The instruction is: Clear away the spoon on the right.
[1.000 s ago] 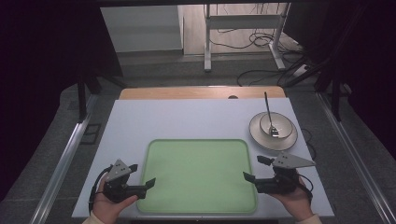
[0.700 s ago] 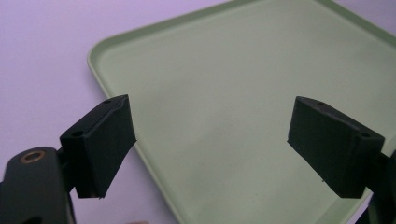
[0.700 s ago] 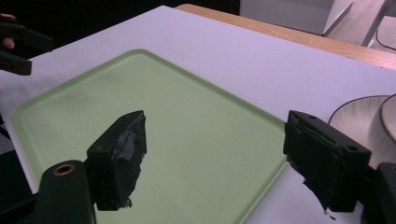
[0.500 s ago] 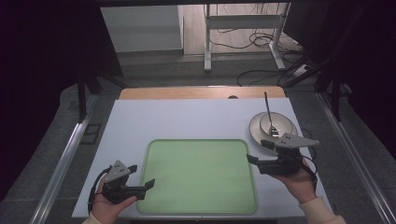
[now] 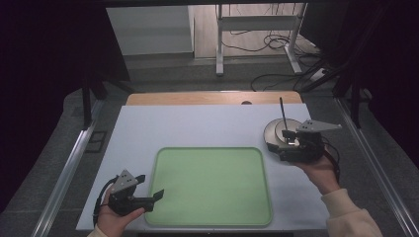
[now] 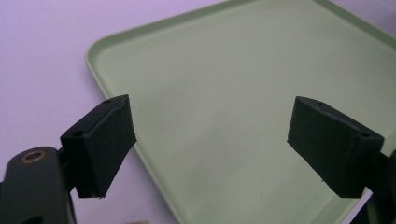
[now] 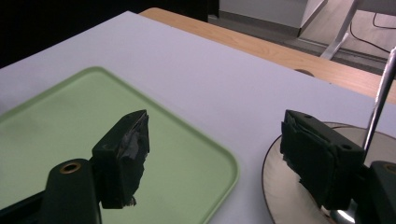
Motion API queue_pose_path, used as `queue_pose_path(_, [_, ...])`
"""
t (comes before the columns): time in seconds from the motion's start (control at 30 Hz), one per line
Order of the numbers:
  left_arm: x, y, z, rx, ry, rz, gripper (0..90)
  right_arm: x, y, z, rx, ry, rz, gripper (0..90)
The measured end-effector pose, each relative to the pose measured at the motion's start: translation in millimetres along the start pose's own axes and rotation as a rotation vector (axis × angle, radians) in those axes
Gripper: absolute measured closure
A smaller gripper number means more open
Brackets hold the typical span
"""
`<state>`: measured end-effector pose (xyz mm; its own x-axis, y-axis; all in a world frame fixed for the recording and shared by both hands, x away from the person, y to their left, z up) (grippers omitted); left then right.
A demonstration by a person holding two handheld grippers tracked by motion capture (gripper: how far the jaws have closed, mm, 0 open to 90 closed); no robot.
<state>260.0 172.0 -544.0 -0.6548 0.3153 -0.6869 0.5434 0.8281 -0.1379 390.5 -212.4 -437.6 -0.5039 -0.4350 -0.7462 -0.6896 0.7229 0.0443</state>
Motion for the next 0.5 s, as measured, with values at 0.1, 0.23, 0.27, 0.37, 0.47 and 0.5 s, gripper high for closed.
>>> queue_pose_path(0.1, [0.5, 0.6, 0.2, -0.001, 0.002, -0.003, 14.5, -7.6, -13.3, 2.8, 0.003, -0.003, 0.024, 24.2])
queue_pose_path(0.23, [0.7, 0.8, 0.3, 0.0, 0.003, -0.004, 14.5, -10.0, -20.5, 6.8, 0.006, 0.005, 0.028, 26.4])
queue_pose_path(0.27, [0.8, 0.6, 0.2, 0.0, 0.003, -0.003, 14.5, -10.6, -25.8, 9.3, 0.016, 0.013, 0.032, 26.8])
queue_pose_path(0.37, [0.9, 0.4, 0.1, 0.002, 0.003, -0.003, 14.5, -10.6, -31.7, 12.4, 0.02, 0.029, 0.045, 26.8])
queue_pose_path(0.47, [1.2, 0.8, -0.1, 0.003, 0.003, -0.004, 14.4, -11.3, -42.1, 16.0, 0.033, 0.036, 0.071, 26.8])
queue_pose_path(0.5, [1.3, 1.0, -0.3, 0.003, 0.003, -0.004, 14.4, -11.8, -45.4, 17.2, 0.036, 0.036, 0.077, 26.8])
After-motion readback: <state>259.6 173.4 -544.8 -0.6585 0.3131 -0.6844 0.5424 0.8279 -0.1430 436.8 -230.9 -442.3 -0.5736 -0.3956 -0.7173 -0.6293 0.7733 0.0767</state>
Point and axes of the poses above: each handheld gripper's, and its own axes: z roughly forward along the jaws, x roughly out of its underside, y roughly to its left, the point moved 9 cm from there along z, roughly forward along the jaws, and after that the axes turned 10 degrees about y, right-handed, at the moved point
